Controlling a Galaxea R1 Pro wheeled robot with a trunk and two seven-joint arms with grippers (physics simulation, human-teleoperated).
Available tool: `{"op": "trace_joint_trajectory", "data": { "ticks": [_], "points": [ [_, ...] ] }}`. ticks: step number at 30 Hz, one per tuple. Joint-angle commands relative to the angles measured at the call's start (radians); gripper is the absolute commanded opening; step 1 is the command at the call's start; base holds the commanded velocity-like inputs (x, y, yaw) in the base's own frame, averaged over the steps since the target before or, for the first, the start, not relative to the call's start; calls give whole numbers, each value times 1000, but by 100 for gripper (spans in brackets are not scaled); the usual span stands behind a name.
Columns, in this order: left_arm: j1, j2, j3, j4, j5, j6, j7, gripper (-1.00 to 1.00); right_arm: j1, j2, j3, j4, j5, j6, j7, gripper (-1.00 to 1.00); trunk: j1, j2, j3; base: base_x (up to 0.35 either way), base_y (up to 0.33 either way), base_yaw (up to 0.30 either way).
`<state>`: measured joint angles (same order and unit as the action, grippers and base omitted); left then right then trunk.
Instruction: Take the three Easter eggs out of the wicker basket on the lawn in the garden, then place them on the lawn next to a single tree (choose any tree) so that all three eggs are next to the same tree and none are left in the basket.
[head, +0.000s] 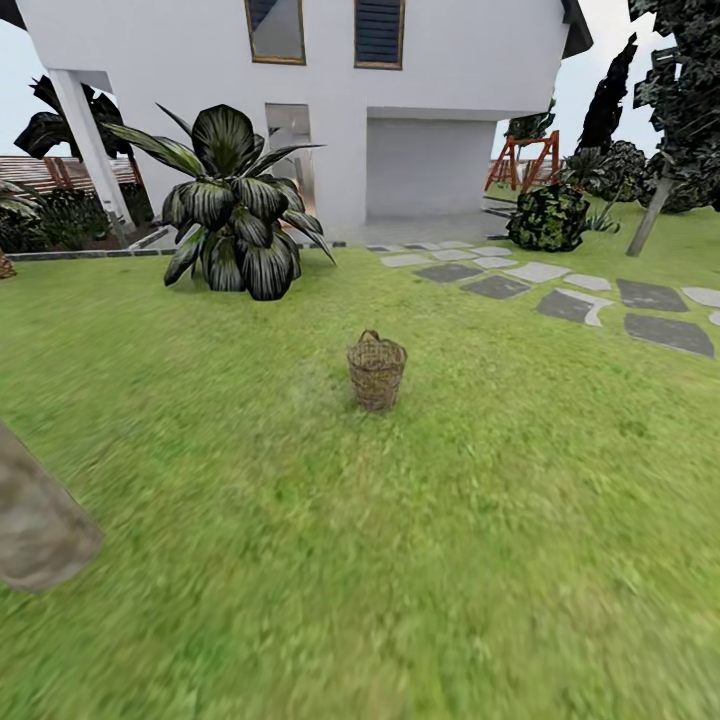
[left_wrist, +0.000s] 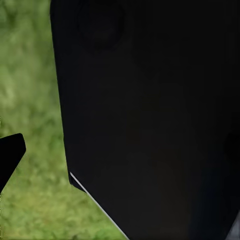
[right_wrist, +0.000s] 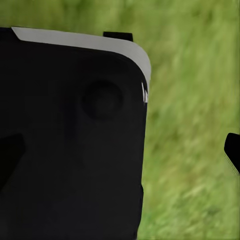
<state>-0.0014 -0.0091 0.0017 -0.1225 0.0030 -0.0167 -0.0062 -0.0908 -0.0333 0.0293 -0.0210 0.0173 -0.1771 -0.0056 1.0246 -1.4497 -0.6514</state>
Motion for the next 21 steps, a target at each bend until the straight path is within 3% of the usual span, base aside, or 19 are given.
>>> {"op": "trace_joint_trajectory", "data": {
  "ticks": [1,21],
  "points": [
    [0,-1,0,0,0,-2,-1,100,-1,1,3,1,1,-3,-1,100,0,0,-1,270,0,0],
    [0,-3,-3,1,-7,-2,0,100,0,6,0,5,-4,-5,7,100,0,0,-1,309,0,0]
  ]
}}
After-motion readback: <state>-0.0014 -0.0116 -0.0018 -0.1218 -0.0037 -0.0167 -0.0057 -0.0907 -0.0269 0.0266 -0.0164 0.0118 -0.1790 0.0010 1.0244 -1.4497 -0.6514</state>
